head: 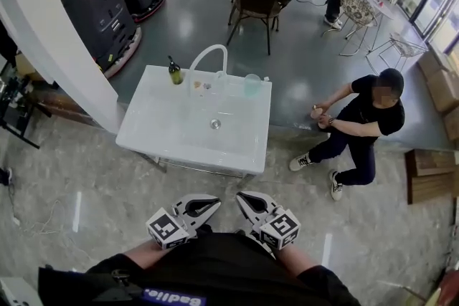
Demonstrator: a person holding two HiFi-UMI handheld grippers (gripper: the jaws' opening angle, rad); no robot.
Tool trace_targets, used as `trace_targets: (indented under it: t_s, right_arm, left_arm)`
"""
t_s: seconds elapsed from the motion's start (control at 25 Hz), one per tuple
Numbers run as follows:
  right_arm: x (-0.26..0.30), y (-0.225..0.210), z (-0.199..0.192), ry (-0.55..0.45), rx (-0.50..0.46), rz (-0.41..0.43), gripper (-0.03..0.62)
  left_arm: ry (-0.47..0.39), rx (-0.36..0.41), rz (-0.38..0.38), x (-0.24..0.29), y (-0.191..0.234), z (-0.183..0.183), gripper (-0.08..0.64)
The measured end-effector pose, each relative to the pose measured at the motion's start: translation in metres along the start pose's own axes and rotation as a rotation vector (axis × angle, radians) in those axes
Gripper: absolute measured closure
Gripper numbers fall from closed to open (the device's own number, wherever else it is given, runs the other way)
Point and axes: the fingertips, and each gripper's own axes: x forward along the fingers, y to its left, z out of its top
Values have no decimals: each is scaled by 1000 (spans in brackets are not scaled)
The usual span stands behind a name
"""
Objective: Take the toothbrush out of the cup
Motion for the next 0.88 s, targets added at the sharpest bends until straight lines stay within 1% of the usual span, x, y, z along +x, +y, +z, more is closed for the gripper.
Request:
trace_targets:
  t_s: [0.08, 0.28, 0.44, 0.64, 0.72, 0.8, 0.88]
  right_arm:
    - [10, -7, 4, 1, -5, -21, 580]
    - [32, -19, 17, 3, -3, -67, 580]
    - [52, -21, 30, -14, 7, -102, 580]
    - [69, -26, 38, -28, -9, -142, 580]
    - [73, -30, 43, -33, -14, -151, 580]
    - [75, -36, 47, -37, -16, -147, 580]
    - [78, -46, 54, -47, -1, -150, 580]
  left_arm:
    - [13, 7, -5, 0, 13, 2, 549]
    - [1, 2, -38, -7, 43, 9, 549]
    - [-21, 4, -74, -18, 64, 14, 549]
    - [-59, 19, -109, -29, 84, 24, 549]
    - [-55, 20, -91, -30, 93, 26, 549]
    - [-40, 27, -58, -28, 103, 32, 549]
    - [-35, 33, -34, -24, 112, 35, 549]
